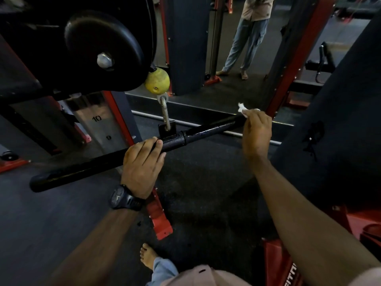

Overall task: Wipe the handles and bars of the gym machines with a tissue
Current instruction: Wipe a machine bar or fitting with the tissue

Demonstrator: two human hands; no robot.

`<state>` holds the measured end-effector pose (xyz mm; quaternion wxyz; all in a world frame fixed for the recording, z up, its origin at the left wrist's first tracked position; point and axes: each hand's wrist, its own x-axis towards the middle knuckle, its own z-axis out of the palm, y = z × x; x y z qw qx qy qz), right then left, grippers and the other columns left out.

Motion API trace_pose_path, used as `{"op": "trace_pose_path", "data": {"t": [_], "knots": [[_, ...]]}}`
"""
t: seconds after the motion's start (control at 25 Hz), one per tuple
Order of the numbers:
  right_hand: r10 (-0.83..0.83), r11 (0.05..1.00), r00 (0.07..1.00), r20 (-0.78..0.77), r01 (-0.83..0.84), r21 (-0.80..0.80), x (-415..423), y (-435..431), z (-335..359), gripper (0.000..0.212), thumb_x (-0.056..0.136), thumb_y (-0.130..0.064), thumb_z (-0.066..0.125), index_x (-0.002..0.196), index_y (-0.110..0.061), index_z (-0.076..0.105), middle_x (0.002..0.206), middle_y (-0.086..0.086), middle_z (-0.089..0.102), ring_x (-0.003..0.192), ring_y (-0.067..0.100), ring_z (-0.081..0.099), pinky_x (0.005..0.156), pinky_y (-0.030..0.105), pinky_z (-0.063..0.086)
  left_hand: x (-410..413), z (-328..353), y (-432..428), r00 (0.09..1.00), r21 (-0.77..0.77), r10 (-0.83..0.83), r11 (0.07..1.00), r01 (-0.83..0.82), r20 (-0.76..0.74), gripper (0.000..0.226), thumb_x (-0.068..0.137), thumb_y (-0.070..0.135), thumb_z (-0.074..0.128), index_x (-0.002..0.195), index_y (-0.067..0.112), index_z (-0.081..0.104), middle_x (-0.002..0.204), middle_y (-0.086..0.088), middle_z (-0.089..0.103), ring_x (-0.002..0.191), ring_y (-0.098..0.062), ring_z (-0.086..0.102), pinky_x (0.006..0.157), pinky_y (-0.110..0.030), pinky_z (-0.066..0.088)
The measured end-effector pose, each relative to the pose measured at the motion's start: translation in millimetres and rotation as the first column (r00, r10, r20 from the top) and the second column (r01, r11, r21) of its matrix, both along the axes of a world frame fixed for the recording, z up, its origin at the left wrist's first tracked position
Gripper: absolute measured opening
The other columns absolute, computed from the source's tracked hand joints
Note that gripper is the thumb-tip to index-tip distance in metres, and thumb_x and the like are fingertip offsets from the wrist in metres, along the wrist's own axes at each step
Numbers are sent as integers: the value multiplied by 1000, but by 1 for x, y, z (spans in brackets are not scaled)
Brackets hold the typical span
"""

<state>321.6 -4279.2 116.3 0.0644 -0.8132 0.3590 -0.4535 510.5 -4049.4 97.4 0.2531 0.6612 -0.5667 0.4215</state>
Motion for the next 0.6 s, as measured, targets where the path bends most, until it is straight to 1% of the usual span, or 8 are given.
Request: {"op": "trace_pose_path", "data": {"t": [0.04,0.12,0.2,0.32,0.36,0.4,0.48,0.6], "knots": [[-10,1000,999,34,10,3,1,0,1,37,93,-17,41,113,-3,69,110,14,67,103,32,58,92,38,50,0,0,1,1000,-9,-1,1000,0,-8,27,95,14,61,111,-6,68,114,-20,68,109,-26,53,92,-39,44],[25,998,1000,-4,-25,-59,2,4,-4,37,93,-16,42,113,-3,69,112,14,67,104,32,57,93,29,45,0,1,2,1000,-3,11,1000,-11,-12,27,96,15,60,113,-5,67,115,-20,68,109,-26,53,91,-39,44],[-12,999,999,40,11,34,2,3,-5,33,95,-12,43,114,-5,69,113,12,66,104,30,56,90,26,43,-1,2,2,1000,15,14,1000,-14,4,28,96,15,60,113,-5,67,115,-19,68,109,-26,53,91,-39,44],[-106,985,985,137,85,150,4,2,-9,26,93,0,50,111,-6,68,110,12,64,102,25,54,87,11,35,-3,3,2,1000,-4,22,1000,-22,-15,27,95,16,61,112,-4,68,115,-18,68,108,-25,54,90,-40,45],[-131,976,976,173,96,196,5,0,-9,25,92,3,53,110,-6,68,109,12,63,101,24,55,86,10,35,-1,1,2,1000,-1,29,1000,-29,-12,27,96,16,61,113,-3,67,115,-18,68,108,-25,55,89,-40,46],[-176,957,955,238,109,270,7,-3,-5,23,90,4,56,108,-6,68,108,12,63,100,24,57,86,12,38,0,-1,3,999,14,36,999,-36,2,27,97,16,60,115,-2,65,116,-17,68,107,-26,57,89,-40,46],[-287,893,876,388,99,438,14,-5,0,19,90,1,59,105,-8,67,107,8,62,99,20,61,90,24,47,2,-6,4,999,42,38,998,-40,29,26,99,17,57,120,0,60,120,-16,66,105,-28,63,89,-41,48],[-383,764,751,538,-70,642,35,16,2,15,93,-11,61,100,-24,62,109,1,63,101,15,62,93,32,53,1,-9,2,999,29,48,998,-48,5,25,99,16,56,119,1,60,120,-16,66,103,-30,63,88,-42,48]]}}
